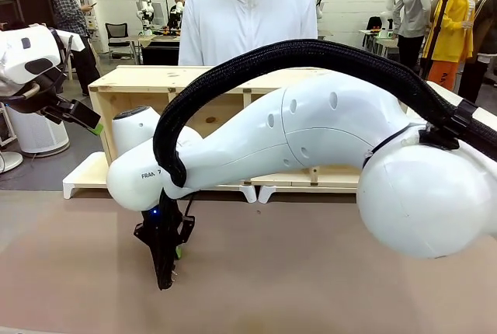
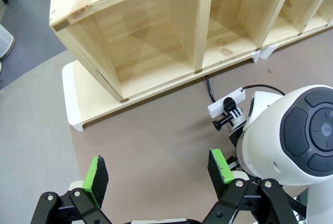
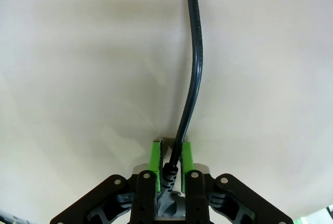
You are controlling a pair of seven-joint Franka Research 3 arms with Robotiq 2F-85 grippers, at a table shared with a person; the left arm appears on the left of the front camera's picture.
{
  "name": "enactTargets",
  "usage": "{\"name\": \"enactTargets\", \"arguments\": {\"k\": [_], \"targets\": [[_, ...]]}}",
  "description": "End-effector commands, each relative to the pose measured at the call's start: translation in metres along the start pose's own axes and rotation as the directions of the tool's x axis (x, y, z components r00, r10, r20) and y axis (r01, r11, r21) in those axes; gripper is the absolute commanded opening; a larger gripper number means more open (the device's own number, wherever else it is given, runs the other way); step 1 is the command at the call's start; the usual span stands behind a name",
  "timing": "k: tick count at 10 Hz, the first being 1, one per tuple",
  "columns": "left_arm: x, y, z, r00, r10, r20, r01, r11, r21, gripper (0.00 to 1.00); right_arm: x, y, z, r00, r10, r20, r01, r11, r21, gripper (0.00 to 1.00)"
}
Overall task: Perform cable management.
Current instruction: When the cord part of the Power Cable appears at the lower middle area of the table and stops, grasp the cord part of the Power Cable, then pull the grasped Power Cable to the location of the Power Strip.
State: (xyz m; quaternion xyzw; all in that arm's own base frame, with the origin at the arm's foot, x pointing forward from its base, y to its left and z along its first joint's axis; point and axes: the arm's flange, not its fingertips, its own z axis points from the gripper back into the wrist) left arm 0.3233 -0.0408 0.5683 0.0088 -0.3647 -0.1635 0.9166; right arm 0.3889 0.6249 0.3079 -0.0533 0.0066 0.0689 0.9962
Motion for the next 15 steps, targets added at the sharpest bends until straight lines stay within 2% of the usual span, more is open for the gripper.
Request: {"name": "enactTargets", "arguments": {"k": [1,6,7,8,15], "targets": [[0.0,0.001,0.0,1.0,0.008,0.0,-0.008,1.0,0.001,1.0,0.008,0.009,-0.001,1.0,0.013,-0.029,-0.014,0.999,-0.028,0.0],[0.0,0.001,0.0,1.0,0.008,0.0,-0.008,1.0,0.001,1.0,0.01,0.007,-0.001,0.999,0.032,-0.025,-0.033,0.999,-0.011,0.0],[0.0,0.001,0.0,1.0,0.008,0.0,-0.008,1.0,0.001,1.0,0.013,0.003,-0.002,0.999,-0.008,-0.034,0.009,1.0,0.012,0.0],[0.0,0.001,0.0,1.0,0.008,0.0,-0.008,1.0,0.001,1.0,0.002,0.001,0.0,1.0,0.01,-0.012,-0.01,1.0,-0.011,0.0],[0.0,0.001,0.0,1.0,0.008,0.0,-0.008,1.0,0.001,1.0,0.002,0.001,0.0,1.0,0.01,-0.012,-0.01,1.0,-0.011,0.0]]}}
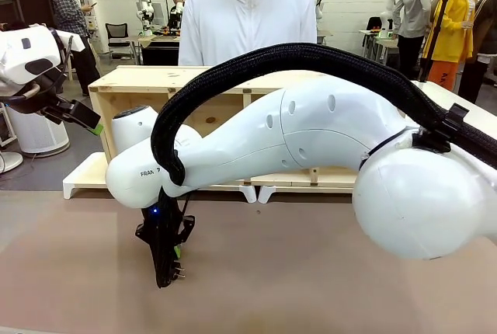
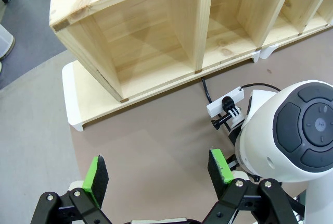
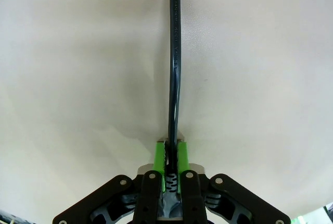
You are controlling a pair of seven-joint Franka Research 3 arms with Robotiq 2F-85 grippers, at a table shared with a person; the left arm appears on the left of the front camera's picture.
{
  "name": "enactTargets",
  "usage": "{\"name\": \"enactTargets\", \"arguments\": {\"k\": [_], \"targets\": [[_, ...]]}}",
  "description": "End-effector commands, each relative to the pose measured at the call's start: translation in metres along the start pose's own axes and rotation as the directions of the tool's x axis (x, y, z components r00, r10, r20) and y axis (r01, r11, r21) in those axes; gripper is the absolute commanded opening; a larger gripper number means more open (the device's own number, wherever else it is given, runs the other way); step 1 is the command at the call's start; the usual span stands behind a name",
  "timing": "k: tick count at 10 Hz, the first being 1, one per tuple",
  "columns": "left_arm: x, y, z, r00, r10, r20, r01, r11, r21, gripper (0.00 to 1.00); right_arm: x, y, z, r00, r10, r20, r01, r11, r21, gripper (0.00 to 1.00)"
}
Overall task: Perform cable management.
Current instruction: Pull the grasped Power Cable to the location of the Power Strip.
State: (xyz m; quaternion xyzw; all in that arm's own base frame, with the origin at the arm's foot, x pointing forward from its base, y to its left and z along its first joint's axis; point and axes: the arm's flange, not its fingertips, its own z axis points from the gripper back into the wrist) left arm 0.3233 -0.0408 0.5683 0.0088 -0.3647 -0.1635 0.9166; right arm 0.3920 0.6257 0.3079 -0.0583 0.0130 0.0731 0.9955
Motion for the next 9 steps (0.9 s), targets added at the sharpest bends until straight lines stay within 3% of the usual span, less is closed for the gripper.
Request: {"name": "enactTargets", "arguments": {"k": [1,7,8,9], "targets": [[-0.0002,0.0007,0.0003,1.0,0.008,0.0,-0.008,1.0,0.001,1.0,-0.0008,0.0006,-0.0001,1.0,0.001,0.001,-0.001,1.0,-0.002,0.0],[-0.0002,0.0007,0.0003,1.0,0.008,0.0,-0.008,1.0,0.001,1.0,-0.0008,0.0006,-0.0001,1.0,0.001,0.001,-0.001,1.0,-0.002,0.0],[-0.0002,0.0007,0.0003,1.0,0.008,0.0,-0.008,1.0,0.001,1.0,0.0,0.0,0.0,1.0,0.0,0.0,0.0,1.0,0.0,0.11],[-0.0002,0.0007,0.0003,1.0,0.008,0.0,-0.008,1.0,0.001,1.0,-0.0061,-0.0062,0.0061,1.0,-0.017,-0.014,0.017,1.0,-0.017,0.11]]}}
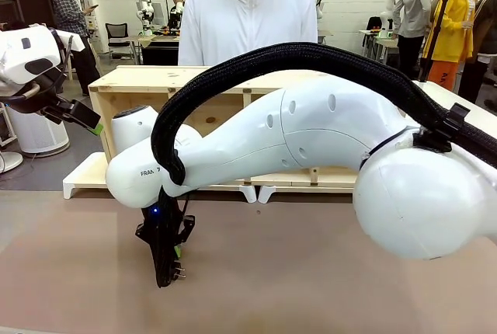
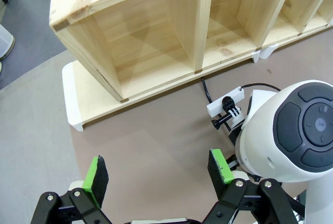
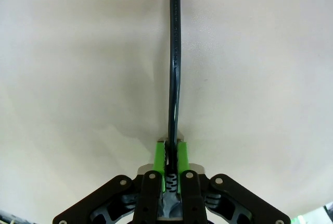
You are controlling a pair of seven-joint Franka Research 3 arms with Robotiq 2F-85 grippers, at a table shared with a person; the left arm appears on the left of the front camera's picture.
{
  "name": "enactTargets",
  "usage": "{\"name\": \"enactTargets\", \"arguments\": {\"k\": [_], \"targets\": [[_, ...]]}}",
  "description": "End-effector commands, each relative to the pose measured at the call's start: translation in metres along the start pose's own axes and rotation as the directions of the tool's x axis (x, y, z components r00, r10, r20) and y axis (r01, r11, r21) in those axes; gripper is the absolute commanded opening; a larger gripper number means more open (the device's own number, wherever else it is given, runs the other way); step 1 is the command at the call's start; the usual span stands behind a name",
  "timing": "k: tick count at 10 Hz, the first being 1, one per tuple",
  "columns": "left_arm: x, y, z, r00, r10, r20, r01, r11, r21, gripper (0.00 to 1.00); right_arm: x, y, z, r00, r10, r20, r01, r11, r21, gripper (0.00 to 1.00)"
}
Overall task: Perform cable management.
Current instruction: Pull the grasped Power Cable to the location of the Power Strip.
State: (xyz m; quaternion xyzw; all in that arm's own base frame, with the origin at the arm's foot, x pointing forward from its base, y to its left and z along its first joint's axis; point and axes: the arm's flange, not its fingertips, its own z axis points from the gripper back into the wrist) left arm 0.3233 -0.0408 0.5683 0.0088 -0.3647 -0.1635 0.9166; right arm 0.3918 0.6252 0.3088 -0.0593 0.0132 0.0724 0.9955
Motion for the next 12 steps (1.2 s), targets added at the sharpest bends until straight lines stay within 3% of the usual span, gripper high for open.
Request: {"name": "enactTargets", "arguments": {"k": [1,7,12], "targets": [[0.0,0.001,0.0,1.0,0.008,0.0,-0.008,1.0,0.001,1.0,-0.016,-0.013,0.013,0.999,-0.035,-0.002,0.035,0.999,-0.02,0.11],[0.0,0.001,0.0,1.0,0.008,0.0,-0.008,1.0,0.001,1.0,-0.068,-0.073,0.037,0.988,-0.153,0.031,0.154,0.988,-0.022,0.11],[0.0,0.001,0.0,1.0,0.008,0.0,-0.008,1.0,0.001,1.0,-0.135,-0.142,0.053,0.94,-0.329,0.095,0.328,0.944,0.022,0.11]]}}
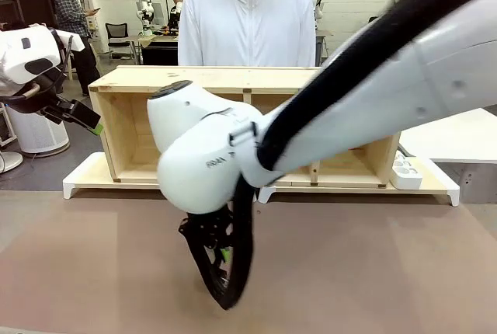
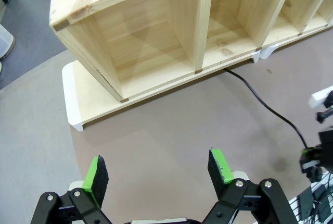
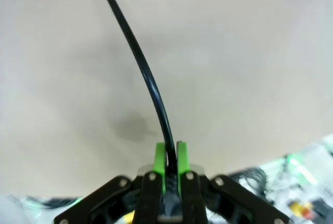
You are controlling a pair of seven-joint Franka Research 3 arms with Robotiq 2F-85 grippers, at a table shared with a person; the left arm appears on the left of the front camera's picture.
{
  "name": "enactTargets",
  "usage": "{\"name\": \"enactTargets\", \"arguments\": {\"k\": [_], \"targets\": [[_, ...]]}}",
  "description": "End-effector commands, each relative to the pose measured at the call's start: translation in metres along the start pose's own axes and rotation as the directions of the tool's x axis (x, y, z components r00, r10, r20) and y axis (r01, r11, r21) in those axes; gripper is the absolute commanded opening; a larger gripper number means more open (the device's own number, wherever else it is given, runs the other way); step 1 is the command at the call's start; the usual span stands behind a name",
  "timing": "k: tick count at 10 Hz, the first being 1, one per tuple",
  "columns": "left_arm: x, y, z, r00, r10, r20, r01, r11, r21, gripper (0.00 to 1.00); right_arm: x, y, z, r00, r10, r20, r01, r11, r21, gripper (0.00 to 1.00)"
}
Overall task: Perform cable management.
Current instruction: Pull the grasped Power Cable to the location of the Power Strip.
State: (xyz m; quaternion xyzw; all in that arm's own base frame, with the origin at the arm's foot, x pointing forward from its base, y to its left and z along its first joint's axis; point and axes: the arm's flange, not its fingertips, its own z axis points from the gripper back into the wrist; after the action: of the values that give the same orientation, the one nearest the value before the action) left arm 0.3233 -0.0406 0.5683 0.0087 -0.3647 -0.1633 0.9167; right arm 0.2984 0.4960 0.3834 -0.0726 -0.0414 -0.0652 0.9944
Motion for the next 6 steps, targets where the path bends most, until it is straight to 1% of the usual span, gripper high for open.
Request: {"name": "enactTargets", "arguments": {"k": [1,3,6], "targets": [[0.0,0.001,0.0,1.0,0.007,0.0,-0.007,1.0,0.001,1.0,-0.024,-0.04,0.0,0.996,-0.09,0.017,0.089,0.995,0.046,0.11],[0.0,0.001,0.0,1.0,0.007,0.0,-0.007,1.0,0.001,1.0,-0.038,-0.07,0.006,0.985,-0.167,0.04,0.164,0.985,0.058,0.11],[0.0,0.001,0.0,1.0,0.007,0.0,-0.007,1.0,0.001,1.0,-0.051,-0.107,0.011,0.965,-0.258,0.048,0.256,0.966,0.043,0.11]]}}
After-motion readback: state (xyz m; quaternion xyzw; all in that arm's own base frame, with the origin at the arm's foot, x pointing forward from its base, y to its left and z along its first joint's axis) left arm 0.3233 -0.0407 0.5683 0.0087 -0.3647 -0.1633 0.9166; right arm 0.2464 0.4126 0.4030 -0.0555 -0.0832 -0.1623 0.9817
